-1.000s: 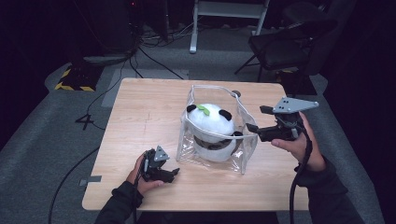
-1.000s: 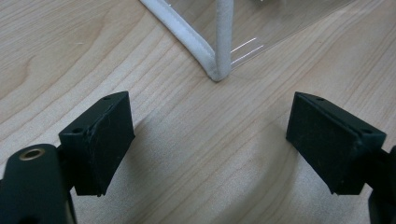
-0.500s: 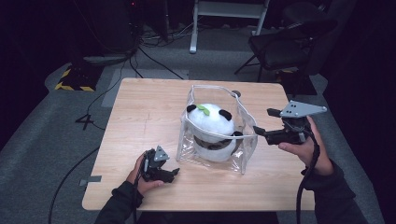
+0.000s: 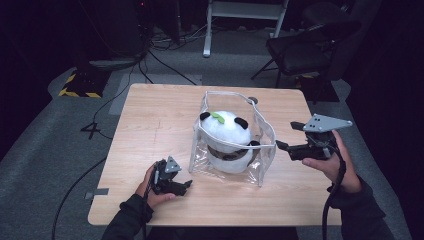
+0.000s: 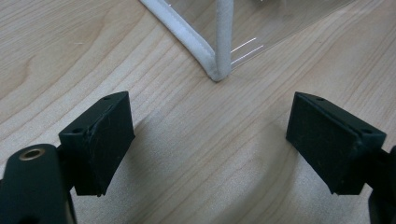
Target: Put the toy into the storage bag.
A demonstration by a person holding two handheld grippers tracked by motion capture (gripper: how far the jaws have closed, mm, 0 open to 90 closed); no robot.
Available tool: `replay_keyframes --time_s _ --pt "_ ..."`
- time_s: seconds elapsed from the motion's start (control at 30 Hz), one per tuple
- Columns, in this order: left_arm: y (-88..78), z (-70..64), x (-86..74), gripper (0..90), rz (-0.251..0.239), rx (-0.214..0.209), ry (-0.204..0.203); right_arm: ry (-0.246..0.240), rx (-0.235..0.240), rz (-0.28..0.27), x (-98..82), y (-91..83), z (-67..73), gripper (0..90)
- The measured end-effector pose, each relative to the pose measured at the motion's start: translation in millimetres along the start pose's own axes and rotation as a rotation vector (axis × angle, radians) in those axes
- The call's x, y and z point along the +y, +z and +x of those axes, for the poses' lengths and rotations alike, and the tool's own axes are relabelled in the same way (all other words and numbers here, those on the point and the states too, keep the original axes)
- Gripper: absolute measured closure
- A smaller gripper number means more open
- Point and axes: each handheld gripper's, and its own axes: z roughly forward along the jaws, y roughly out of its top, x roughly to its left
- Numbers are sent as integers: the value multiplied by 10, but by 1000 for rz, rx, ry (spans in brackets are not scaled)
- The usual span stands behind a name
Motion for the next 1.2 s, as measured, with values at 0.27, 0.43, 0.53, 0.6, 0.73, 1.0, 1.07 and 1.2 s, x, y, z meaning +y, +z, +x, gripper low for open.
replay_keyframes --time_s 0.27,0.43,0.53,0.6,0.73,1.0,1.07,1.2 --pt "0 0 0 151 0 0 0 0 -1 15 -92 21 12 219" --pt "0 0 0 151 0 0 0 2 0 18 -143 37 10 219" --pt "0 0 0 151 0 0 0 2 -3 29 -176 55 16 219" --pt "0 0 0 150 0 0 0 -1 -1 33 -199 69 16 218" --pt "0 0 0 151 0 0 0 -5 -4 52 -255 107 23 219" --pt "0 0 0 151 0 0 0 -3 -2 102 -406 225 10 217" --pt "0 0 0 151 0 0 0 -3 -6 106 -440 246 4 218" --pt "0 0 0 151 0 0 0 -4 -15 133 -528 293 2 218"
